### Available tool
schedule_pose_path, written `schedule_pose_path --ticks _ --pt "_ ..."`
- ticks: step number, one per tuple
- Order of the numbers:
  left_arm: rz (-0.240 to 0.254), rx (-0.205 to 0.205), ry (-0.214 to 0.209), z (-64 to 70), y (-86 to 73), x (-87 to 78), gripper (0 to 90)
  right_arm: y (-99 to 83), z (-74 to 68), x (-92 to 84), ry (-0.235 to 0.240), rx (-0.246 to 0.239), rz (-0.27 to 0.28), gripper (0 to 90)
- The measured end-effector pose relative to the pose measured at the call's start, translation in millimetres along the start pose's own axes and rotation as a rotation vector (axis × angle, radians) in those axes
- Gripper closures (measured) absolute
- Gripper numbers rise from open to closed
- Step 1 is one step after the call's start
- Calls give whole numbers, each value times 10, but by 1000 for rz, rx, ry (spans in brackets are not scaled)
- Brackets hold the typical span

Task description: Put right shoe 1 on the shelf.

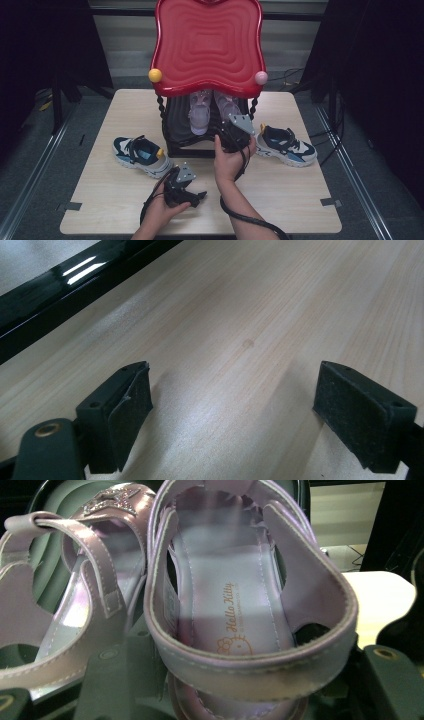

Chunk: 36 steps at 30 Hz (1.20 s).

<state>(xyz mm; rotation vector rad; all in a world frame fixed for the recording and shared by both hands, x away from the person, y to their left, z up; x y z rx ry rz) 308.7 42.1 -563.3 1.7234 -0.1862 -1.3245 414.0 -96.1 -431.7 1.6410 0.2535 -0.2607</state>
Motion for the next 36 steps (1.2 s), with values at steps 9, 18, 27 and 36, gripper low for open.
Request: schedule_pose_path --ticks 9,18,27,36 --pt "1 1 -1 0 1 0 148 12 -33 71 -2 -5 -9 368" --pt "2 2 0 1 2 1 150 27 -39 116 -16 15 -34 369" --pt "2 2 0 1 1 1 150 2 -63 163 -27 18 -42 368" --pt "2 1 0 2 1 1 150 -21 -95 185 -38 19 -39 367"
Point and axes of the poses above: each handheld gripper's, and its own axes: x roughly forward along the jaws, y roughly out of its top, z roughly to its right, the point moved 8 cm from there along x, roughly forward along the jaws, and after that the axes turned 2 degrees about y, right-handed, at the moved point
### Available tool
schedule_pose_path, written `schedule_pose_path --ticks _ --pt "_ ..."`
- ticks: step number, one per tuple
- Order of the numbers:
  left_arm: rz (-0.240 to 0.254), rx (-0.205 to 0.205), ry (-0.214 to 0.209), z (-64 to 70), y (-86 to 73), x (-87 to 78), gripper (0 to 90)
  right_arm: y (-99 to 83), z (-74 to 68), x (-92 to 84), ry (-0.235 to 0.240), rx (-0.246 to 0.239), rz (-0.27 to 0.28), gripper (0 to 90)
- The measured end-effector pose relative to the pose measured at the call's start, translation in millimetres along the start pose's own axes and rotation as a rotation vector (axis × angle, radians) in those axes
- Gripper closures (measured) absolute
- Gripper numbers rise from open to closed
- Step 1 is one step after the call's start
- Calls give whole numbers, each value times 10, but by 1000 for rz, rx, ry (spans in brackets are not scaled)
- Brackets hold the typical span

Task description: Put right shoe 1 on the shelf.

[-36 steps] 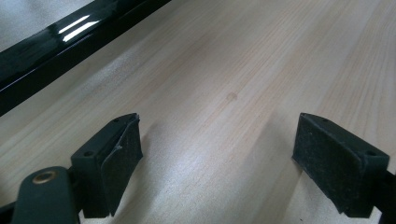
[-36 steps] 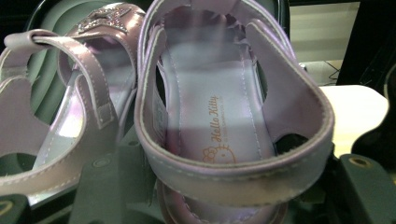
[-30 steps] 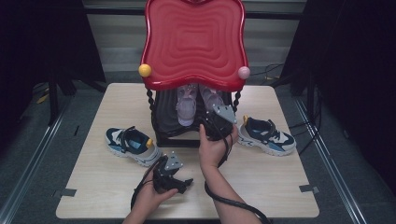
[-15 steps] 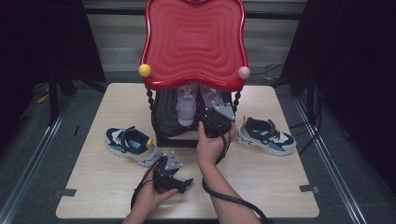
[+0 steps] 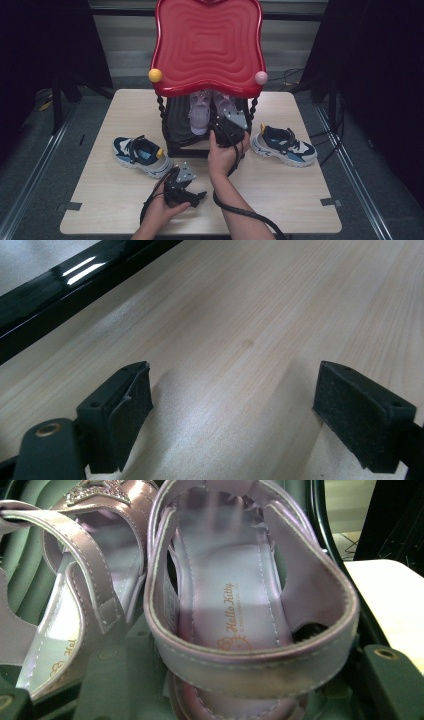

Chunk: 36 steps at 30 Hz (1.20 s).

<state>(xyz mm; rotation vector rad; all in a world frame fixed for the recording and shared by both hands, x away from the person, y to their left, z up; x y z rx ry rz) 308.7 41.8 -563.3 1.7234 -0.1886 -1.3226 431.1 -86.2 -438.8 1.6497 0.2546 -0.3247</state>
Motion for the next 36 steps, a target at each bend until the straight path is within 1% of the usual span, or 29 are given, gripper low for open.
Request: schedule_pose_path --ticks 6,7,9,12,14,18,21,23,26,27,29,33,36 --pt "0 1 0 -1 0 0 150 -9 -5 19 8 5 -7 359" --pt "-1 1 0 0 0 0 150 -11 -4 21 19 13 -8 355" --pt "-1 1 0 0 0 0 150 -18 -4 24 23 8 -7 348" --pt "-1 2 0 -1 0 0 150 -31 -16 23 42 9 -6 333" --pt "-2 1 0 -1 -2 -1 150 -42 -35 20 63 8 -11 325" --pt "-1 1 0 -1 0 0 150 -73 -54 18 84 9 -25 322" --pt "-2 1 0 -1 -2 -1 150 -82 -49 27 88 -4 -36 311" --pt "-2 1 0 -1 -2 -1 150 -95 -51 32 107 -6 -45 293" --pt "0 -1 0 1 0 0 150 -116 -47 32 119 -24 -55 276" --pt "-9 10 -1 -5 -6 -5 150 -120 -45 30 122 -29 -54 269" --pt "-7 9 -2 -4 -5 -4 150 -127 -49 32 139 -32 -61 245" --pt "-9 8 -2 -3 -7 -5 150 -120 -26 20 163 -33 -70 242" --pt "-9 8 -2 -3 -7 -5 150 -124 -24 14 179 -50 -83 226"
Point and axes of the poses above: each handheld gripper's, and its own axes: x roughly forward along the jaws, y roughly out of its top, z roughly to its right, the point moved 8 cm from there along x, roughly forward along the jaws, and after that the axes turned 2 degrees about y, right-handed, at the moved point
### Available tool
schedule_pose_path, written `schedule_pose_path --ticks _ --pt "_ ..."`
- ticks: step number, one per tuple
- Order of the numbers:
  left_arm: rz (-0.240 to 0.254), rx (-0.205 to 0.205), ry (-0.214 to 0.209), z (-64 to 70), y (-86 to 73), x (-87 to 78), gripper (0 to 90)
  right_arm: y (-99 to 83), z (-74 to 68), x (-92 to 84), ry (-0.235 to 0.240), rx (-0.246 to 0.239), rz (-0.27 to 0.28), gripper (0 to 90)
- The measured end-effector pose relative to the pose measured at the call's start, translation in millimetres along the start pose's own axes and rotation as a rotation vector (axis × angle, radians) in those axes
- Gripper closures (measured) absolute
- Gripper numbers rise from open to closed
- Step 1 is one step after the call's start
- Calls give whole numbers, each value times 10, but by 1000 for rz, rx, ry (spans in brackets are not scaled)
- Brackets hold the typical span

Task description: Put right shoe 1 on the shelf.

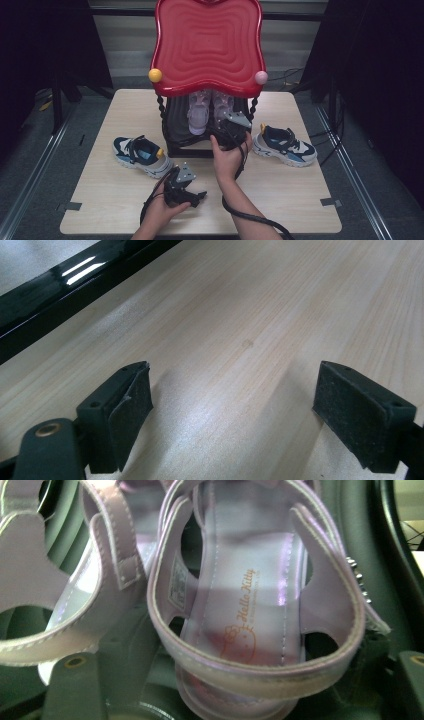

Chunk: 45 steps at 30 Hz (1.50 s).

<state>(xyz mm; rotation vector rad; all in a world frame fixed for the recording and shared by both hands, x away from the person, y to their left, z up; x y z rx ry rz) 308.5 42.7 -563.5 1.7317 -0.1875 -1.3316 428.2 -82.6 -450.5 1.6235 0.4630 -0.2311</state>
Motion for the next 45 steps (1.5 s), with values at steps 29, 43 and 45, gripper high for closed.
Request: schedule_pose_path --ticks 29,43,45 --pt "7 -2 0 1 10 12 149 -84 19 -245 82 -75 -7 401" --pt "6 -1 -1 1 10 12 149 -94 -15 -184 116 -83 -14 451" --pt "6 -2 0 1 10 12 149 -99 -10 -188 124 -89 -16 423"
Point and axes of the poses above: each handheld gripper's, and its own axes: x roughly forward along the jaws, y roughly out of its top, z roughly to its right, the point moved 8 cm from there along x, roughly forward along the jaws, and after that the axes turned 2 degrees about y, right-handed, at the moved point
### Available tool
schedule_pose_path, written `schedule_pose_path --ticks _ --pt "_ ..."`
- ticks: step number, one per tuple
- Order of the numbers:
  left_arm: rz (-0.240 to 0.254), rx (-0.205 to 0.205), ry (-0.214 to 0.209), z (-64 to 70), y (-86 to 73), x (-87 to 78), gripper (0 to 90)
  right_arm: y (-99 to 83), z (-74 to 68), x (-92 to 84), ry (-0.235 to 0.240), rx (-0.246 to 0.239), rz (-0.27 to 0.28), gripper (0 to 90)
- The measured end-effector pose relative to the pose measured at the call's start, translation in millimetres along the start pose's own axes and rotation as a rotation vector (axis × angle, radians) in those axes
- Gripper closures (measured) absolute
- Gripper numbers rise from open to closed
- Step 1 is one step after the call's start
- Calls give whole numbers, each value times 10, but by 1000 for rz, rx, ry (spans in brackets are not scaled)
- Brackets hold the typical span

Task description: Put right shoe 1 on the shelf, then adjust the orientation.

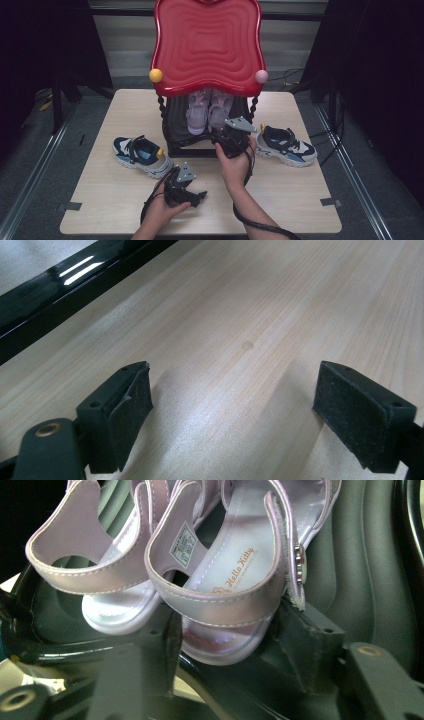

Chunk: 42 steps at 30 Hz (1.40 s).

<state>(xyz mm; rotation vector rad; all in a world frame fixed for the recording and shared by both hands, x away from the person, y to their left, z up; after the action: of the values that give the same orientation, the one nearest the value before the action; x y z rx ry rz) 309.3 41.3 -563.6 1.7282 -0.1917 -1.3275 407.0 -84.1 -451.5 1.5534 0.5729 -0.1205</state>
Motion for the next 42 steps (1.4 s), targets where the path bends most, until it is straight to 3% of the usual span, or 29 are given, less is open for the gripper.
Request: schedule_pose_path --ticks 7,18,24,28,35,42 --pt "0 0 0 0 0 0 149 -8 11 -85 29 -33 1 324" --pt "-1 1 -1 0 -1 -1 149 -95 7 -301 155 -89 -30 259" --pt "-2 1 -1 -1 -1 -1 149 -255 6 -421 228 -131 -70 229" --pt "-1 3 0 -2 -1 -1 149 -365 32 -478 278 -105 -101 201" --pt "-1 1 0 -1 -1 -1 149 -590 138 -590 321 -139 -149 175" --pt "-1 2 0 -2 -1 -1 149 -797 249 -661 333 -185 -184 159"
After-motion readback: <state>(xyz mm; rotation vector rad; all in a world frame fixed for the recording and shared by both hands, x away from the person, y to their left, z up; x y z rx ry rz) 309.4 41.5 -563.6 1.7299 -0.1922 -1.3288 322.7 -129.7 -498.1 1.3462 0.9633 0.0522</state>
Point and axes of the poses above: each handheld gripper's, and its own axes: x roughly forward along the jaws, y roughly out of its top, z roughly to its right, the point moved 8 cm from there along x, roughly forward along the jaws, and after that the axes turned 2 degrees about y, right-handed, at the moved point
